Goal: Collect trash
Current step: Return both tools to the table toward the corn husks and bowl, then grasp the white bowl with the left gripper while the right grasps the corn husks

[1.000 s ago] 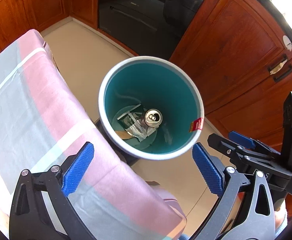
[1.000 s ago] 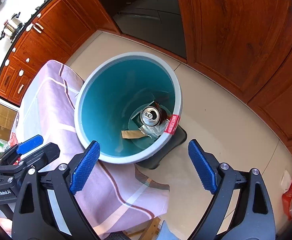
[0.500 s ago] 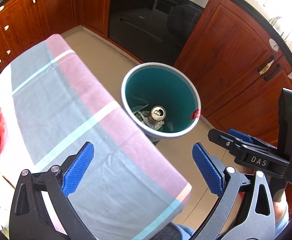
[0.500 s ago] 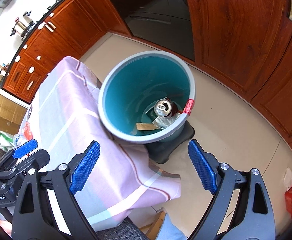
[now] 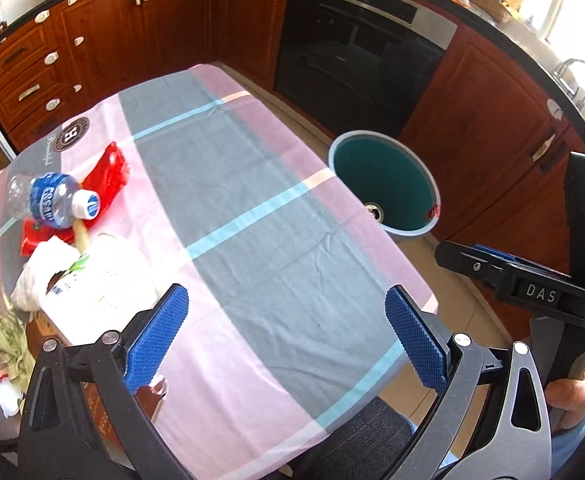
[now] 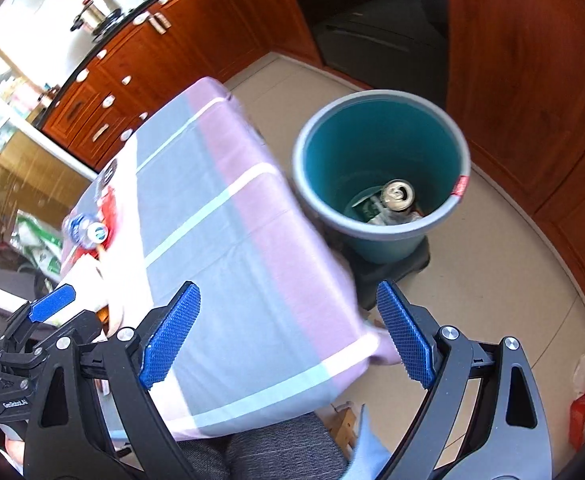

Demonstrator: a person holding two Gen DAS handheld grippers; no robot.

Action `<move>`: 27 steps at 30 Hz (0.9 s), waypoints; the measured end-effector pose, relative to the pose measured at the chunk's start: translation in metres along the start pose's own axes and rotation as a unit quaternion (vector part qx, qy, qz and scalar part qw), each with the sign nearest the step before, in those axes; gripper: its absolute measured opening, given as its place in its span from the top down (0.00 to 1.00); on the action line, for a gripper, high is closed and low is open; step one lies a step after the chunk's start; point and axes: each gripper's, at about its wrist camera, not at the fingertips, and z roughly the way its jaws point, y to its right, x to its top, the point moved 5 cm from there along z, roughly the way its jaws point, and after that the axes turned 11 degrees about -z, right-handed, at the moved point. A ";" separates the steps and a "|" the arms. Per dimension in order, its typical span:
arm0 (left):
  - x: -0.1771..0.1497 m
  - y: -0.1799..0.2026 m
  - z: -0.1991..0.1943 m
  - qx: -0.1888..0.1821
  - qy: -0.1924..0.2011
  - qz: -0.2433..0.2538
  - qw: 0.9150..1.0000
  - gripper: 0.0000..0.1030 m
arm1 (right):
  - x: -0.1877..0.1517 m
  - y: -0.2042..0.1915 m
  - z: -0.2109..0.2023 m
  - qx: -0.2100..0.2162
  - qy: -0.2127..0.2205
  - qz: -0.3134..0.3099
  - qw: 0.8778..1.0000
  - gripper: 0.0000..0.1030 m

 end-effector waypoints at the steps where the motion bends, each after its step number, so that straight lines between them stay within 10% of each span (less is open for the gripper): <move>1: -0.004 -0.009 -0.005 0.003 0.002 -0.003 1.000 0.04 | -0.002 -0.010 0.001 0.005 -0.002 -0.008 1.000 0.16; 27: -0.115 -0.294 -0.100 0.074 0.068 -0.095 0.990 0.04 | -0.087 -0.324 0.036 0.091 -0.086 -0.277 0.953 0.16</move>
